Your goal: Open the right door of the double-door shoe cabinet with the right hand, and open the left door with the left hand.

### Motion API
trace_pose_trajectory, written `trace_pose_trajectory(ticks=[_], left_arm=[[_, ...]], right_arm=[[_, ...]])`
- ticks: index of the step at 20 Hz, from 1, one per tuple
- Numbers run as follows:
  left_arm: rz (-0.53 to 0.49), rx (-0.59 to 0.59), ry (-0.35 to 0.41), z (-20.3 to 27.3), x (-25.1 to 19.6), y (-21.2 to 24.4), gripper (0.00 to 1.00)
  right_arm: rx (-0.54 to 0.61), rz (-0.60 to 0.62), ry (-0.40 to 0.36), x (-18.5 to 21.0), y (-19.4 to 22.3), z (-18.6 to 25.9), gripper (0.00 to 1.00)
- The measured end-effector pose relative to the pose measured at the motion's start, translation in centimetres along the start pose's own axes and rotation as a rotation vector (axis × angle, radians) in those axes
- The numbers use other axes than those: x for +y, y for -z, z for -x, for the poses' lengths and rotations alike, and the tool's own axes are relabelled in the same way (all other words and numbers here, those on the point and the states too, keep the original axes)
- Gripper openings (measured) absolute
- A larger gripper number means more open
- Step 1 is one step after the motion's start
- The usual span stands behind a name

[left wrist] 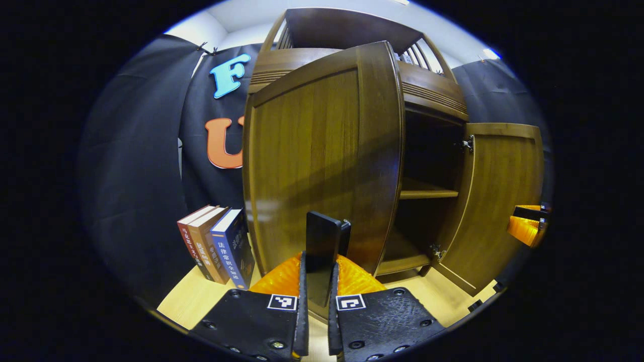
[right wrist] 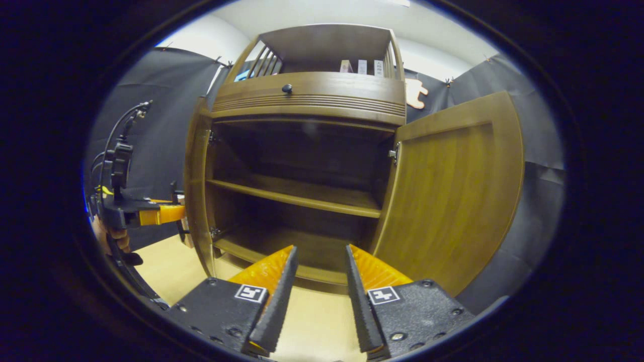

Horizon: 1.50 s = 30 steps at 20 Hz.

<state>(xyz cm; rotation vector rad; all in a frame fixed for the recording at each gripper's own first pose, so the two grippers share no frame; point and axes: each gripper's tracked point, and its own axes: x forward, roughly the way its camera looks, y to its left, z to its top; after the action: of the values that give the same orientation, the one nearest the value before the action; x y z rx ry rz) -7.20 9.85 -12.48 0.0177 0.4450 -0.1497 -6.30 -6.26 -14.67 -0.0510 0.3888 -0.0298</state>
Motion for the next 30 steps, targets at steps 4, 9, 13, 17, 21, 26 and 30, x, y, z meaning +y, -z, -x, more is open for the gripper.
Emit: trace_pose_trajectory(ticks=[4, 9, 13, 17, 21, 26, 30], left_arm=[[0.002, -0.004, -0.040, 1.5, 2.0, 0.3, 0.14], [0.019, -0.003, -0.105, 3.1, 5.2, 0.6, 0.13], [0.023, -0.006, -0.159, 4.2, 8.3, 0.7, 0.13], [0.015, -0.002, -0.201, 5.3, 11.3, 0.8, 0.06], [0.008, 0.008, -0.175, 5.4, 11.7, 1.1, 0.07], [-0.057, 0.016, -0.248, 7.6, 14.2, 1.8, 0.05], [-0.067, 0.035, -0.351, 9.4, 16.7, 2.2, 0.05]], right_arm=[[-0.002, -0.006, -0.004, 0.5, -0.4, -0.7, 0.81], [0.006, -0.006, -0.019, 1.5, -0.4, -1.4, 0.74], [0.013, 0.006, -0.037, 2.5, -0.4, -2.1, 0.81], [0.009, 0.013, -0.051, 3.8, -1.2, -3.1, 0.74], [0.008, 0.026, -0.060, 4.4, -1.5, -3.4, 0.81], [0.011, 0.028, -0.059, 4.9, -1.7, -3.7, 0.81], [0.014, 0.016, -0.076, 5.4, -1.9, -4.0, 0.74]])
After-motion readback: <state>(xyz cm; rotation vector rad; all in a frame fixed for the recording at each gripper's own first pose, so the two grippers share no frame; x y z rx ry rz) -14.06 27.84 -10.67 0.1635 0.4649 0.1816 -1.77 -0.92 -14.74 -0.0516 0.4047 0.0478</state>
